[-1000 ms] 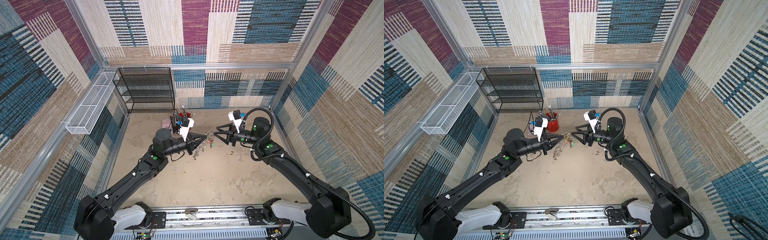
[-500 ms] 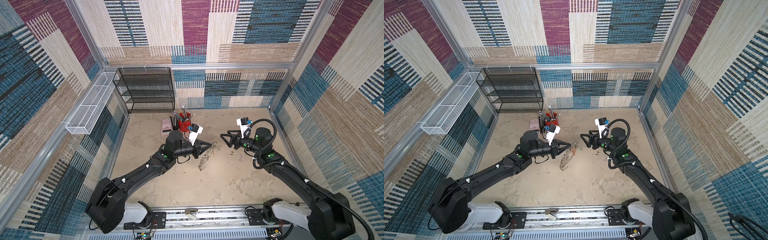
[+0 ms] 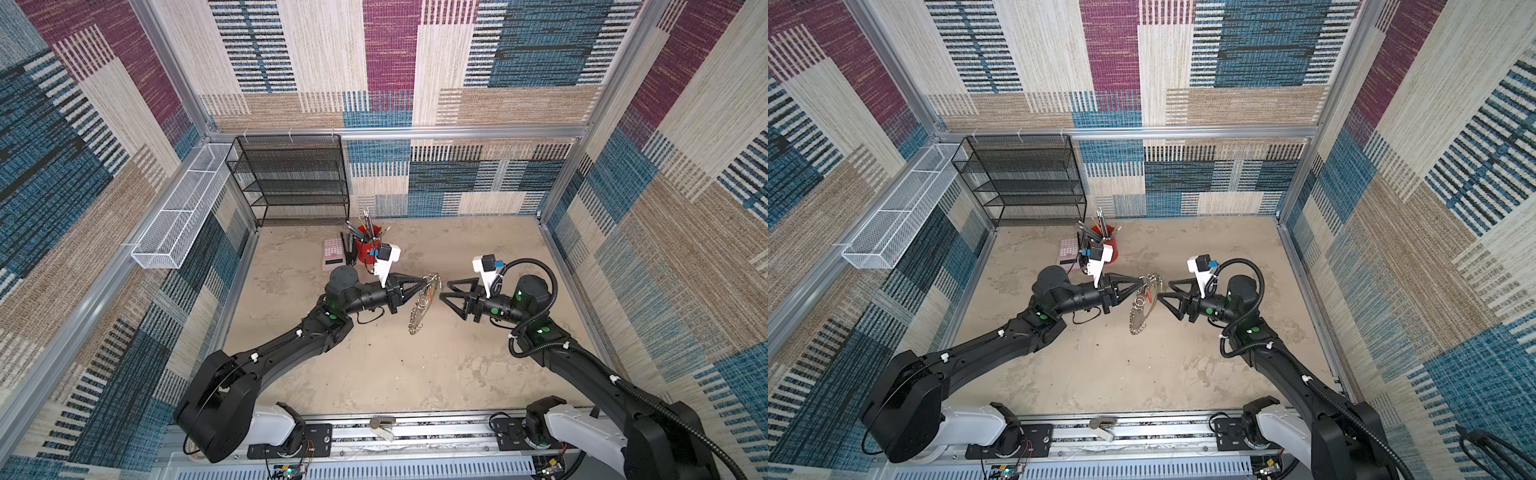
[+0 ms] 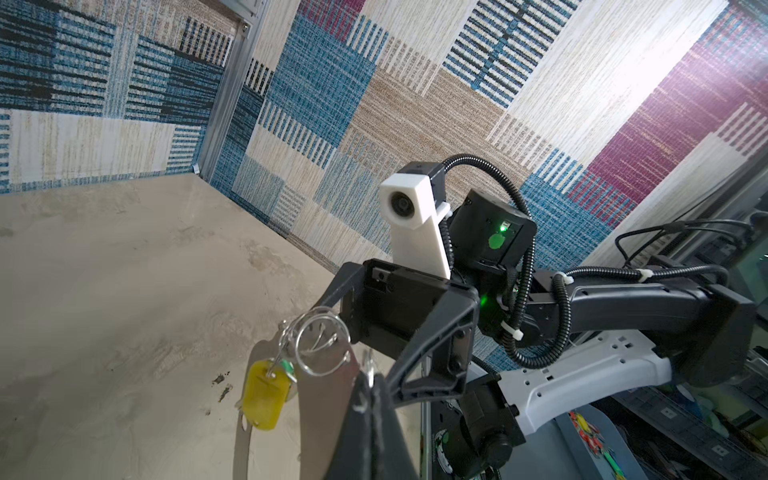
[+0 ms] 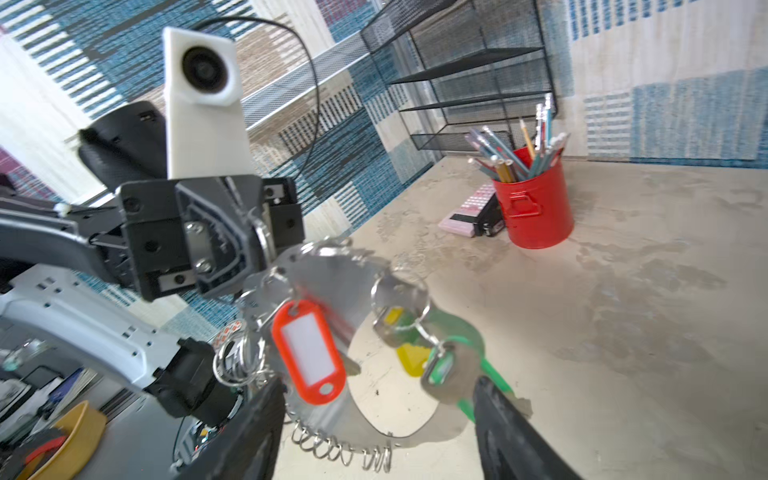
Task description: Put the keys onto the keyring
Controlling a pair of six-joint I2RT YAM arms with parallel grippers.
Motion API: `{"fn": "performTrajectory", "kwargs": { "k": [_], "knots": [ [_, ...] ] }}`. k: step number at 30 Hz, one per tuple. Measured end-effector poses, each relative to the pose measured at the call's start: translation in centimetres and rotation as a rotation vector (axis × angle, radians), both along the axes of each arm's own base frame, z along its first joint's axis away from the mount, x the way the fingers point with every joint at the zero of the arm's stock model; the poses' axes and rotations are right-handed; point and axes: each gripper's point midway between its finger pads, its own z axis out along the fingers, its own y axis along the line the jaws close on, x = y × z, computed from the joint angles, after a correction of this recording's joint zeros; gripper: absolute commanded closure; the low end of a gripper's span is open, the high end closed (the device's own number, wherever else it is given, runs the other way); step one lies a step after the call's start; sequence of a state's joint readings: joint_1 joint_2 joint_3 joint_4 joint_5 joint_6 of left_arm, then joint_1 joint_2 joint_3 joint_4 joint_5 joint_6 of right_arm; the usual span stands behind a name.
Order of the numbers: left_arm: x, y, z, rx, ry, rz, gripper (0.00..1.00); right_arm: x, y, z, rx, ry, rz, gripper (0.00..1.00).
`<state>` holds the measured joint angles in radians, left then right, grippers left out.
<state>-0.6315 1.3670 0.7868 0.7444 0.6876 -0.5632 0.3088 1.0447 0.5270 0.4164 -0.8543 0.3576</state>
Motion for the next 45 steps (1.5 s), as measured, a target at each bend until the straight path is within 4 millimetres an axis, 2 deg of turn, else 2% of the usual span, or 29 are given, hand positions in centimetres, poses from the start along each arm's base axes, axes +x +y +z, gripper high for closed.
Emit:
{"fn": "performTrajectory", "kwargs": {
  "k": [6,16,23,34,39,45],
  "knots": [
    [-0.3,-0.2,0.5,-0.019,-0.004,-0.008,1.0,-0.9,1.4,0.3,0.003,-0.011,0.087,0.24],
    [-1.0,-0.3,1.4,-0.033,-0.018,-0.019,1.0,0.0,3.4,0.9,-0.018,-0.048,0.124,0.3],
    [-0.9,-0.3,1.4,-0.035,-0.016,-0.002,1.0,0.1,4.0,1.1,-0.023,-0.062,0.13,0.52],
    [-0.8,0.0,1.2,-0.013,-0.002,0.026,1.0,0.3,3.2,1.2,-0.051,-0.08,0.065,0.78],
    [-0.8,0.2,0.8,0.009,0.007,0.036,1.0,0.3,3.0,0.8,-0.07,-0.074,0.052,0.84],
    [-0.8,0.6,0.6,0.04,0.006,0.058,1.0,0.5,2.6,1.3,-0.09,-0.09,0.02,0.85]
  ]
}}
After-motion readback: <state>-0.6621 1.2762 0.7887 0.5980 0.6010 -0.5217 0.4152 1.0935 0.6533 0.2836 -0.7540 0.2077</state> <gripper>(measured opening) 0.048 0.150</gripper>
